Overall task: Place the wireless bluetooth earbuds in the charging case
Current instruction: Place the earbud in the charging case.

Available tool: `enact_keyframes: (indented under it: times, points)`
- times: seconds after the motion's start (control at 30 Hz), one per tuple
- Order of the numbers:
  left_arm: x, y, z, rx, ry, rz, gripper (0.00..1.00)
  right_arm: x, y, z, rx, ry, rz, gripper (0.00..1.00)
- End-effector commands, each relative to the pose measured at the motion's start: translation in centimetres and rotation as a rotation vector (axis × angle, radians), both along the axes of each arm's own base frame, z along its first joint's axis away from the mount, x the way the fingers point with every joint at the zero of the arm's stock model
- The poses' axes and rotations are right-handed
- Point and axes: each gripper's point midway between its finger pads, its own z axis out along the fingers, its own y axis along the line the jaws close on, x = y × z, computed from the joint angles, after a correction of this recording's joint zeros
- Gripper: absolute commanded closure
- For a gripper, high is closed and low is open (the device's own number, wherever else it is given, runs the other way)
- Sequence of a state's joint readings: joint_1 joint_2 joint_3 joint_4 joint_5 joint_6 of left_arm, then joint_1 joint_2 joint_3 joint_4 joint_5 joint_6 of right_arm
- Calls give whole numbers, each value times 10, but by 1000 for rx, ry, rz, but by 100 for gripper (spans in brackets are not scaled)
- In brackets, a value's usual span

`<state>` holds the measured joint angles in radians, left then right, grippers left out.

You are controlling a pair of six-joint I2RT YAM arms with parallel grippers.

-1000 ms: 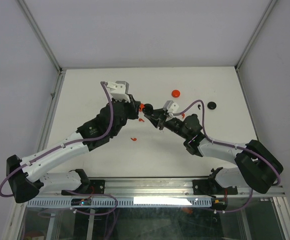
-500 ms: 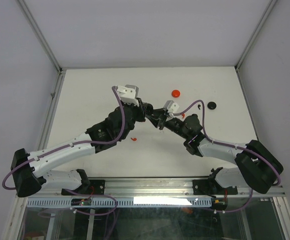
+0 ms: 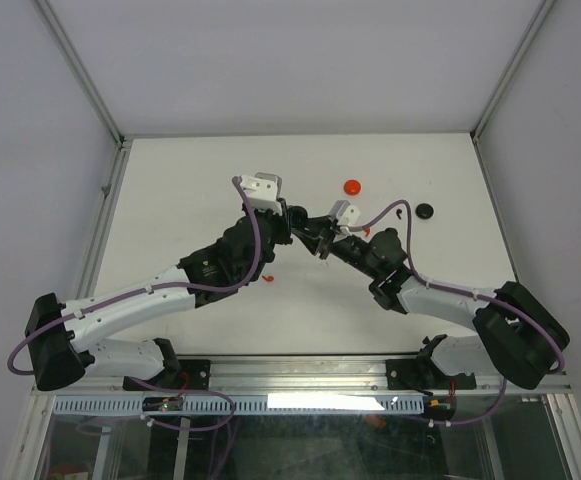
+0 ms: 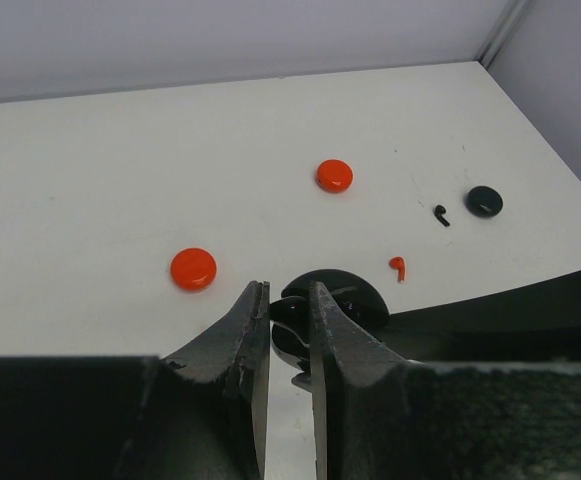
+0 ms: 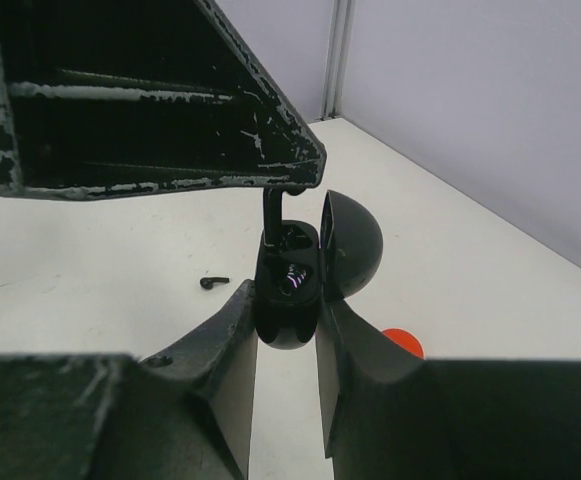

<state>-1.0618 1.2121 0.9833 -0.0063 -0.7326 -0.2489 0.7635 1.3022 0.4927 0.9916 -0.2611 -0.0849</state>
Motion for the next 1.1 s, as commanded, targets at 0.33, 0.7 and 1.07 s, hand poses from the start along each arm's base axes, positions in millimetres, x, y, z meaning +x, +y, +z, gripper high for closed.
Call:
enact_keyframes:
  times: [0.33,0.7,1.07]
  points:
    - [0,-8,8,-6,-36,-3,91,-6,-5,34,70,-80,-5,100]
    - [-4,-14,-1,20,-26,-22,82,-6,-7,39,80,-88,-11,100]
    - [-13,-6,7,-20,28,-20,57,-6,-10,36,74,-82,-22,100]
